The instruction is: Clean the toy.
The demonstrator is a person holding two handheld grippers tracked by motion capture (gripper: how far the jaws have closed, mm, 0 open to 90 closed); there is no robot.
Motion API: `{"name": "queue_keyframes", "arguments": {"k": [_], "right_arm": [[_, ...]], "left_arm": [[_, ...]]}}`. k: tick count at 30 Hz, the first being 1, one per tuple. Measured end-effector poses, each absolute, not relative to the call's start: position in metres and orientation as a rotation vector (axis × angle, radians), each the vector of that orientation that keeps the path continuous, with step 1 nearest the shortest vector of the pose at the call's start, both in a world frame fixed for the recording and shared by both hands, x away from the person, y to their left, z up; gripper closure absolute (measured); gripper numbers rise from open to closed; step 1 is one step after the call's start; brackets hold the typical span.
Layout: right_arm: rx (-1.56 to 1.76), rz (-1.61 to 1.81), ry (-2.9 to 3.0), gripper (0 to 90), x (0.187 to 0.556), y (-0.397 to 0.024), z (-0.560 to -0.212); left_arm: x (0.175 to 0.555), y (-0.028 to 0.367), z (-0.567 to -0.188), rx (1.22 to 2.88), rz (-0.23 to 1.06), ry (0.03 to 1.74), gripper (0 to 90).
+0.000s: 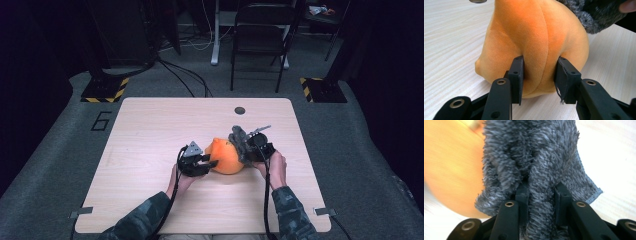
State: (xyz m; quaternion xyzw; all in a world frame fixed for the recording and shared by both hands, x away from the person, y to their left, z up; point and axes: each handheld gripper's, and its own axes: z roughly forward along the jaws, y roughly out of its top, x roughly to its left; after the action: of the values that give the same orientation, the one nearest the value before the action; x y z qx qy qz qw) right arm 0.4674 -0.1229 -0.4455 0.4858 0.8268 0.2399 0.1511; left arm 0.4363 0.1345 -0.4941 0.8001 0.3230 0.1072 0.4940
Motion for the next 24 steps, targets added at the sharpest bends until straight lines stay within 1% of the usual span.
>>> {"name": "queue_keyframes", "arguments": {"k": [8,12,14,16,19,22,24], "right_arm": [[1.52,0.586,2.418,70.1,0.48,-0.134,-0.488],[1.478,0.54,2.408,70.2,0.478,-0.132,-0.487],[1.475,0.527,2.399,70.5,0.478,-0.136,-0.481],[1.491,0.57,2.372,70.8,0.477,-0.142,-0.468],[1.457,0.693,2.325,70.7,0.469,-0.148,-0.439],[1.373,0.835,2.32,70.7,0.456,-0.14,-0.408],[1.323,0.888,2.358,70.7,0.449,-0.129,-0.399]], "left_arm": [[0.437,0.137,-0.495,1.932,0.245,0.806,61.1],[0.437,0.137,-0.495,1.934,0.242,0.8,61.1],[0.437,0.138,-0.495,1.935,0.246,0.8,61.0],[0.438,0.139,-0.495,1.939,0.25,0.793,61.0],[0.439,0.14,-0.495,1.932,0.243,0.801,61.0],[0.438,0.139,-0.494,1.94,0.241,0.802,61.0],[0.438,0.139,-0.495,1.935,0.25,0.801,61.0]]}}
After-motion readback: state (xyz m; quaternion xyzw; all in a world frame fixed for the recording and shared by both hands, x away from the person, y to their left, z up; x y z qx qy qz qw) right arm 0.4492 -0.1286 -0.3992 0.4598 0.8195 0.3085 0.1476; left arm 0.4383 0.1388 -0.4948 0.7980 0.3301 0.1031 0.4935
